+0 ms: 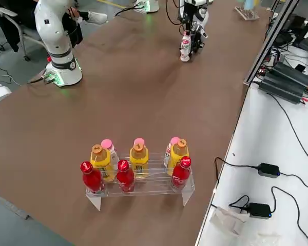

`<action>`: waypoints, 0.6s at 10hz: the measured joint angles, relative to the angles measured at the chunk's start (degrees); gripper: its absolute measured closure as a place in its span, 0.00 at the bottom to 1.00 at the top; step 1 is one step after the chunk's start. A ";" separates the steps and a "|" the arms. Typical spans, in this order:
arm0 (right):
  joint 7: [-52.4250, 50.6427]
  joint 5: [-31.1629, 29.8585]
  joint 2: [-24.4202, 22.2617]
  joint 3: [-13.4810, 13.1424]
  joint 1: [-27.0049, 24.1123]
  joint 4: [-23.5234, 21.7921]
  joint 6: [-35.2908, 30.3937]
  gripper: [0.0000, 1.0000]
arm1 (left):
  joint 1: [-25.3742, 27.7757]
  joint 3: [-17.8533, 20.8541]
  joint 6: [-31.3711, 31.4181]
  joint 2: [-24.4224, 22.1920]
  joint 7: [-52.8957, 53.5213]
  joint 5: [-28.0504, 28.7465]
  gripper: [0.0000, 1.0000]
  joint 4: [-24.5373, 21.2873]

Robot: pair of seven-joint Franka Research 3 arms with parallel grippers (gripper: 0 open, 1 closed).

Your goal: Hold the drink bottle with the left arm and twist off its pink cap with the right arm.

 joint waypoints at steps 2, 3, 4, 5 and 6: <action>-2.62 -1.09 0.01 0.23 0.04 0.00 0.07 0.57 | 0.06 -0.03 0.02 0.02 -0.12 -0.11 0.33 0.02; -2.91 -2.36 0.03 0.50 0.18 0.00 0.20 0.57 | 0.10 -0.06 0.03 0.04 -0.17 -0.17 0.33 0.03; -3.88 -3.33 0.05 0.60 0.40 0.00 0.23 0.57 | 0.12 -0.07 0.04 0.04 -0.18 -0.17 0.33 0.03; -6.26 -3.73 0.05 0.64 0.48 0.00 0.25 0.57 | 0.13 -0.08 0.04 0.04 -0.18 -0.17 0.33 0.03; -8.39 -3.78 0.05 0.65 0.49 0.00 0.26 0.57 | 0.13 -0.08 0.05 0.05 -0.20 -0.17 0.33 0.04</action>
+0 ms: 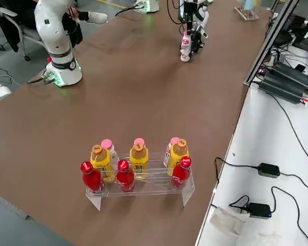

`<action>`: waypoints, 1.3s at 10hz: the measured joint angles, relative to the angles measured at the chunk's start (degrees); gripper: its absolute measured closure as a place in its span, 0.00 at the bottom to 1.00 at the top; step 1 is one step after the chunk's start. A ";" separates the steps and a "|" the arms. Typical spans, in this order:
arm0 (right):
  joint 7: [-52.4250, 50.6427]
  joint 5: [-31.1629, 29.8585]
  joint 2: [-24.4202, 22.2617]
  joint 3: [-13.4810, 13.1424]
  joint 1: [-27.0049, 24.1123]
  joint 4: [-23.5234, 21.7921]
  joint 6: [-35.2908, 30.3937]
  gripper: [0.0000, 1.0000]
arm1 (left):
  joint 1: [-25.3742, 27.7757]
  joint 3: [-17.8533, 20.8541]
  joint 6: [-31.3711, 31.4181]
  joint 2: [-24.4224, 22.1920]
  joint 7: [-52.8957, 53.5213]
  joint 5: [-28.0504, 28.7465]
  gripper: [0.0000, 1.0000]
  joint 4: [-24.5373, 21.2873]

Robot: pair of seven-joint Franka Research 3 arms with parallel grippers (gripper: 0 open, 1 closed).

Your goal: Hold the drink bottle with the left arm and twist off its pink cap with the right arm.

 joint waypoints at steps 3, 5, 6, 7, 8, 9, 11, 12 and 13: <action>-3.72 -0.37 0.00 0.09 0.01 0.00 0.01 0.57 | 0.01 -0.01 0.00 0.01 -0.04 0.00 0.33 0.01; -7.90 -0.52 0.00 0.05 -0.04 0.05 0.01 0.57 | 0.06 -0.03 0.00 0.04 -0.25 -0.02 0.33 0.05; -8.60 -0.63 0.00 0.06 -0.03 0.06 0.01 0.57 | 0.08 -0.04 -0.01 0.06 -0.33 -0.03 0.33 0.07; -9.00 -0.72 0.00 0.09 0.00 0.06 0.00 0.57 | 0.08 -0.04 -0.01 0.06 -0.33 -0.03 0.33 0.07; -9.19 -0.82 0.00 0.12 0.04 0.06 0.00 0.57 | 0.08 -0.04 -0.01 0.06 -0.33 -0.03 0.33 0.07; -9.37 -0.95 0.00 0.13 0.10 0.05 0.03 0.57 | 0.08 -0.04 -0.01 0.06 -0.33 -0.03 0.33 0.07; -12.95 -1.15 0.01 0.17 0.21 -0.03 0.57 0.57 | 0.13 -0.04 0.00 0.06 -0.40 -0.04 0.33 0.06; -15.20 -1.17 0.01 0.18 0.23 -0.04 0.60 0.57 | 0.13 -0.05 0.00 0.07 -0.40 -0.04 0.33 0.06; -16.54 -1.20 0.01 0.19 0.25 -0.04 0.63 0.57 | 0.13 -0.05 0.00 0.07 -0.40 -0.04 0.33 0.06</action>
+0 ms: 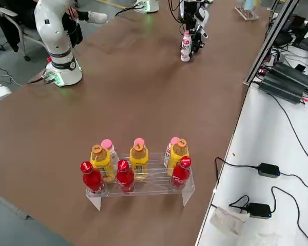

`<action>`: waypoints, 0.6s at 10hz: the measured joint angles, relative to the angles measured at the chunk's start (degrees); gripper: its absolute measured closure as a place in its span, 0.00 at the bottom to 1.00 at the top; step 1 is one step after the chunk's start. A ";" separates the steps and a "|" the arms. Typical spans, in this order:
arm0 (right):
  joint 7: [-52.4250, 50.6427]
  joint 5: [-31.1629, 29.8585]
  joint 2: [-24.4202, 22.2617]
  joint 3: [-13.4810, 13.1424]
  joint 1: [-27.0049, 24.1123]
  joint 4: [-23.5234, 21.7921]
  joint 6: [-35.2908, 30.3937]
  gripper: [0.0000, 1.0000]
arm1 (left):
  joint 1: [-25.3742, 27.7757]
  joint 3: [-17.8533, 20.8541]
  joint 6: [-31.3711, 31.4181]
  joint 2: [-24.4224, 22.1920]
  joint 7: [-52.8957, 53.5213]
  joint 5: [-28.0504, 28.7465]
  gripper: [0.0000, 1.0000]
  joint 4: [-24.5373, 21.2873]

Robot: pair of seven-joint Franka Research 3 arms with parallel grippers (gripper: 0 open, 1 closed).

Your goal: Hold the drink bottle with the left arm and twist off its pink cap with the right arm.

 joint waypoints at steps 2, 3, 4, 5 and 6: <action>-3.35 -0.06 0.00 0.00 0.00 0.00 0.06 0.57 | 0.00 0.00 0.00 0.00 -0.01 0.00 0.33 0.00; -5.09 -0.06 0.00 0.00 0.00 0.00 0.08 0.57 | 0.00 -0.01 0.00 0.00 -0.02 0.00 0.33 0.01; -5.90 -0.06 0.00 0.01 0.00 0.00 0.09 0.58 | 0.00 -0.01 0.00 0.00 -0.02 0.00 0.33 0.01; -6.16 -0.07 0.00 0.01 0.00 0.00 0.09 0.56 | 0.01 -0.01 0.00 0.00 -0.02 0.00 0.33 0.00; -6.22 -0.07 0.02 0.00 0.00 -0.04 0.10 0.55 | 0.01 -0.01 0.00 0.00 -0.02 0.00 0.33 0.00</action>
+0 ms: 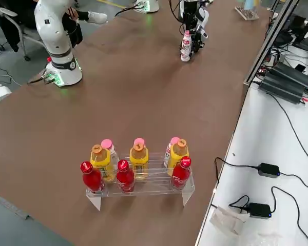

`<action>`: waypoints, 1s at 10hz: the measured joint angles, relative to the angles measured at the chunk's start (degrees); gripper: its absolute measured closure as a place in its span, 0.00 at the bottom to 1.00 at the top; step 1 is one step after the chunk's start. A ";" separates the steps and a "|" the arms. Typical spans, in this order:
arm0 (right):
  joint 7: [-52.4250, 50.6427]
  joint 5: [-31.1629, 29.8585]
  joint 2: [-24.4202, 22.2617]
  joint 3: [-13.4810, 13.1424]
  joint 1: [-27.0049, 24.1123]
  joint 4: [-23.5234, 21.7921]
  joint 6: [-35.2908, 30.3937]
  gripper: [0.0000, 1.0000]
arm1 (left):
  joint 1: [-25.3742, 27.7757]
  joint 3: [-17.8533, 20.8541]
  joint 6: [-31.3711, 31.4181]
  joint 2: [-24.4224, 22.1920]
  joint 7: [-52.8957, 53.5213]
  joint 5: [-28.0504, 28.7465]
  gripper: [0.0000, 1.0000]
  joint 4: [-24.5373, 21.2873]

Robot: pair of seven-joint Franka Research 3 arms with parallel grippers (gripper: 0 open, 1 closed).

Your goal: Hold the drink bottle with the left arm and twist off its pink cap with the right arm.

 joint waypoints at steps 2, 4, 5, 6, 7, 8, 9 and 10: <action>-0.04 0.00 0.03 -0.04 0.00 -0.01 0.07 0.53 | 0.00 0.00 0.00 0.00 0.00 0.00 0.33 0.00; -0.08 0.00 0.04 -0.06 -0.01 -0.01 0.14 0.54 | 0.00 -0.01 0.00 0.00 0.00 -0.01 0.33 0.00; -0.08 0.00 0.04 -0.05 -0.01 0.00 0.15 0.56 | 0.01 -0.01 0.00 0.00 0.00 -0.01 0.33 0.00; -0.08 0.01 0.04 -0.02 0.00 0.00 0.18 0.57 | 0.01 -0.01 0.00 0.00 0.00 -0.01 0.33 0.00; -0.08 0.01 0.04 -0.02 -0.01 0.00 0.18 0.57 | 0.01 -0.02 0.00 0.00 0.00 -0.01 0.33 0.01; -0.08 0.01 0.04 -0.02 -0.01 0.00 0.18 0.57 | 0.01 -0.02 0.00 0.00 0.00 -0.01 0.33 0.01; -0.08 0.01 0.04 -0.02 -0.01 0.00 0.18 0.57 | 0.01 -0.02 0.00 0.00 0.00 -0.01 0.33 0.01; -0.08 0.01 0.04 -0.02 -0.01 0.00 0.18 0.57 | 0.01 -0.02 0.00 0.00 0.00 -0.01 0.33 0.01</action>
